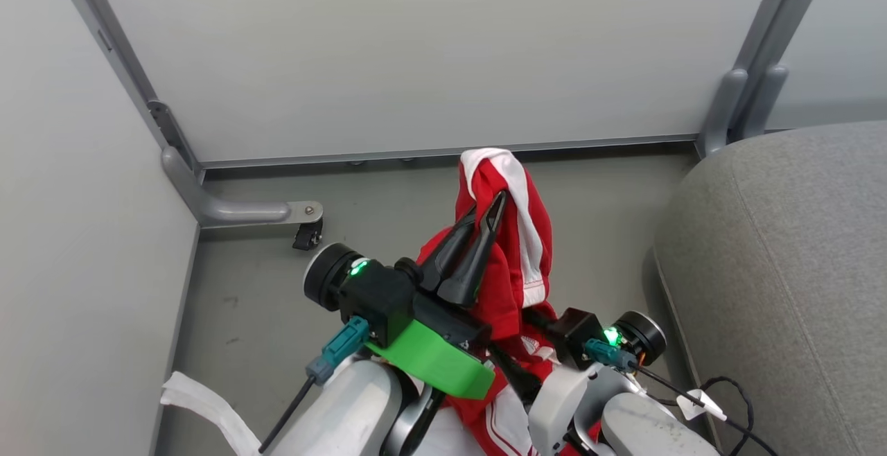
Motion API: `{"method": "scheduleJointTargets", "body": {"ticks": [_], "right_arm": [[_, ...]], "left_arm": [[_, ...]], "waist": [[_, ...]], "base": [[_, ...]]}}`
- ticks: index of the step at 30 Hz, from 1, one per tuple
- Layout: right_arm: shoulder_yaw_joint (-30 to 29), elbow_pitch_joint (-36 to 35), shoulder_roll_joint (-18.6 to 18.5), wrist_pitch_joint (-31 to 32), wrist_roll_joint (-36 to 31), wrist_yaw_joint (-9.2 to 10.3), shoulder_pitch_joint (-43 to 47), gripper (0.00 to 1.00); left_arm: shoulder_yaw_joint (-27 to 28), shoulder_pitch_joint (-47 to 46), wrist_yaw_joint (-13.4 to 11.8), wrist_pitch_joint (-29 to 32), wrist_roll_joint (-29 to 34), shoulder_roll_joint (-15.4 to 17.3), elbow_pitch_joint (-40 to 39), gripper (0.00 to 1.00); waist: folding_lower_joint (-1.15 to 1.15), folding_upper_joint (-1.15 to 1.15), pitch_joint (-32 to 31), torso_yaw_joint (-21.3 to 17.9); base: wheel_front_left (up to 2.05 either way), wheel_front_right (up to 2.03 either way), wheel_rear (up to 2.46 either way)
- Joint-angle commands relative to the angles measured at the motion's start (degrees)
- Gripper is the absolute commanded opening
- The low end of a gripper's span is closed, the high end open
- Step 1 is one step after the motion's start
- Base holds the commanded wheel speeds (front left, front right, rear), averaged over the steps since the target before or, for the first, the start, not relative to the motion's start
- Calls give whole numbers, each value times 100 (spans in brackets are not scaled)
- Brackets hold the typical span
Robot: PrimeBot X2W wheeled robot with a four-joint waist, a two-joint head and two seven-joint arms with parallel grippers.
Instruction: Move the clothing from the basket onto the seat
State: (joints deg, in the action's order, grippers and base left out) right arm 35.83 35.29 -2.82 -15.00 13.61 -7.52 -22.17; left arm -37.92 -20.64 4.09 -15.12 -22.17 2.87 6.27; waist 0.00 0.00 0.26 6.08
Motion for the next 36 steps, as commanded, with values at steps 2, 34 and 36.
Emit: {"method": "scheduleJointTargets", "body": {"ticks": [2, 34, 36], "right_arm": [[17, 47, -22, -27, 133, 5, -40, 0], [293, -459, -19, -27, 402, 6, 143, 0], [261, -524, -22, -27, 395, 6, 198, 0]], "left_arm": [[-32, -103, -29, -5, -76, 6, 10, 0], [472, 182, -112, -4, 338, 7, 354, 100], [569, 258, -72, -3, 386, 7, 405, 100]], "waist": [[0, 0, 17, 90], [0, 0, 127, -976], [0, 0, 156, -1247]], "base": [[0, 0, 0], [0, 0, 0], [0, 0, 0]]}}
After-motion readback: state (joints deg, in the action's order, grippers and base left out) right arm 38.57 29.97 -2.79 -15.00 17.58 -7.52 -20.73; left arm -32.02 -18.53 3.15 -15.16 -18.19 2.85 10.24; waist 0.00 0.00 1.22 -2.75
